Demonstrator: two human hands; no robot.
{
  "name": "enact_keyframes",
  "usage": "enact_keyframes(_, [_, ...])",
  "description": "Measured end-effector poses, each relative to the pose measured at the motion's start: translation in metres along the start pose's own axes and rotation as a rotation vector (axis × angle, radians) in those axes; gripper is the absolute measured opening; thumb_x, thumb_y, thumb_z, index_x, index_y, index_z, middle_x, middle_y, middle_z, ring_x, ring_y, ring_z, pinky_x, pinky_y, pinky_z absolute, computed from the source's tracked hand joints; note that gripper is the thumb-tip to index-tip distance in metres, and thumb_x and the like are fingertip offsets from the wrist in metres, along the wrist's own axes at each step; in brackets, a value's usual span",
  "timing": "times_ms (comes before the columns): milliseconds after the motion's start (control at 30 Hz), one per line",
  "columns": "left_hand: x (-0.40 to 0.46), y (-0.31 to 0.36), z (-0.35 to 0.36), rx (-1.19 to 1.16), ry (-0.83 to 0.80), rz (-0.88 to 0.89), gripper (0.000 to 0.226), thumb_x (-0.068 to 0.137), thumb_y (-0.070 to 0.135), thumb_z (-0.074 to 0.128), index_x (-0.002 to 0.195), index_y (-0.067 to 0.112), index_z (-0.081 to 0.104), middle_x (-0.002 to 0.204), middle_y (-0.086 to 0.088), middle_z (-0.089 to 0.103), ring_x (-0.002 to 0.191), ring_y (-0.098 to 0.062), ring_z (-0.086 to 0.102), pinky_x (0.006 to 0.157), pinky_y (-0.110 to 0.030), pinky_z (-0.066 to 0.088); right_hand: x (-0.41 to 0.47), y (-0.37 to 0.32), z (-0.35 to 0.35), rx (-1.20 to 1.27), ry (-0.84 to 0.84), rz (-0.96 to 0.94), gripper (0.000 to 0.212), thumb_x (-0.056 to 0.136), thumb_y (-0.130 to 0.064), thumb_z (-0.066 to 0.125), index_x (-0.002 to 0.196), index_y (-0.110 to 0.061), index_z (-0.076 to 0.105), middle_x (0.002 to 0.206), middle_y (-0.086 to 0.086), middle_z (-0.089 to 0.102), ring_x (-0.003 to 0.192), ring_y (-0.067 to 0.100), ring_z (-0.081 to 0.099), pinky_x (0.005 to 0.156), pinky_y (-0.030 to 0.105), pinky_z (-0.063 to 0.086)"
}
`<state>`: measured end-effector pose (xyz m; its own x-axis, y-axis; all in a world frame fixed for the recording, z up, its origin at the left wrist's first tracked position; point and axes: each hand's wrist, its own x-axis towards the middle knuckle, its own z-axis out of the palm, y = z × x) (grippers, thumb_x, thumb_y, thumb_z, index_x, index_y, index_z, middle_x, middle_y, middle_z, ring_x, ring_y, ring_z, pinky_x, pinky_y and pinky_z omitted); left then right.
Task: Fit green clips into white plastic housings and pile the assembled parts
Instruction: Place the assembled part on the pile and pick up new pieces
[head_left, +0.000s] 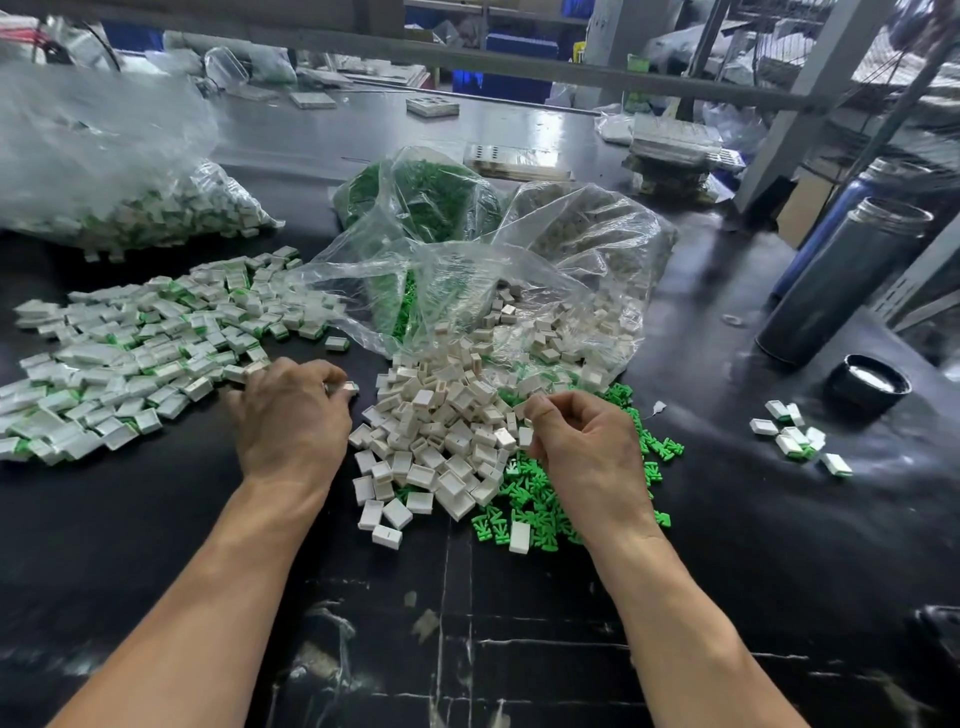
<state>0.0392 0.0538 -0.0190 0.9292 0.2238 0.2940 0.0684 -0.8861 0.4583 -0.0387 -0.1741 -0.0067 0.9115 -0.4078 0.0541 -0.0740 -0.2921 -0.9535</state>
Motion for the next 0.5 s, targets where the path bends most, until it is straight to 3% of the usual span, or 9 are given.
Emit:
enact_keyframes(133, [-0.001, 0.003, -0.003, 0.025, -0.005, -0.020, 0.026, 0.095, 0.032, 0.072, 0.118, 0.020, 0.075, 0.114, -0.013, 0.068, 0.117, -0.037, 0.057, 0.110, -0.062, 0.035, 0.002, 0.002, -0.002, 0.000, 0.020, 0.004, 0.025, 0.098, -0.034, 0.068, 0.078, -0.020, 0.071, 0.061, -0.008, 0.067, 0.053, 0.002, 0.055, 0.056, 0.022, 0.045])
enact_keyframes(233, [-0.003, 0.007, -0.005, 0.006, 0.006, 0.005, 0.028, 0.095, 0.028, 0.072, 0.121, 0.018, 0.073, 0.114, -0.014, 0.068, 0.115, -0.037, 0.059, 0.106, -0.059, 0.040, 0.004, 0.004, -0.005, -0.036, 0.053, -0.016, 0.024, 0.098, -0.036, 0.069, 0.078, -0.022, 0.071, 0.063, -0.011, 0.067, 0.053, -0.002, 0.055, 0.052, 0.011, 0.042])
enact_keyframes(300, [-0.005, 0.011, -0.010, -0.128, 0.018, 0.060, 0.021, 0.095, 0.026, 0.071, 0.114, 0.016, 0.075, 0.110, -0.011, 0.069, 0.104, -0.031, 0.063, 0.096, -0.051, 0.049, 0.005, 0.003, -0.009, -0.073, 0.072, -0.035, 0.022, 0.097, -0.036, 0.070, 0.079, -0.025, 0.072, 0.065, -0.014, 0.067, 0.057, -0.004, 0.058, 0.052, 0.008, 0.041])
enact_keyframes(367, [-0.010, 0.020, -0.015, -0.289, 0.001, 0.125, 0.013, 0.096, 0.027, 0.070, 0.103, 0.017, 0.075, 0.100, -0.001, 0.068, 0.086, -0.015, 0.063, 0.077, -0.036, 0.055, 0.007, 0.002, -0.013, -0.130, 0.087, -0.042, 0.018, 0.097, -0.035, 0.070, 0.080, -0.027, 0.072, 0.067, -0.015, 0.068, 0.063, -0.005, 0.060, 0.054, 0.008, 0.042])
enact_keyframes(433, [-0.018, 0.030, -0.020, -0.388, -0.039, 0.188, 0.010, 0.094, 0.030, 0.071, 0.100, 0.022, 0.072, 0.093, 0.009, 0.063, 0.079, -0.002, 0.058, 0.069, -0.026, 0.052, 0.008, 0.001, -0.017, -0.211, 0.102, -0.038, 0.015, 0.097, -0.034, 0.070, 0.083, -0.027, 0.073, 0.072, -0.015, 0.068, 0.068, -0.001, 0.062, 0.063, 0.019, 0.049])
enact_keyframes(500, [-0.026, 0.037, -0.019, -0.433, -0.115, 0.231, 0.014, 0.092, 0.035, 0.071, 0.103, 0.026, 0.069, 0.094, 0.016, 0.058, 0.080, -0.002, 0.056, 0.075, -0.031, 0.056, 0.009, 0.000, -0.022, -0.318, 0.107, -0.025, 0.013, 0.097, -0.035, 0.068, 0.089, -0.026, 0.074, 0.081, -0.013, 0.070, 0.080, 0.009, 0.066, 0.075, 0.033, 0.055])
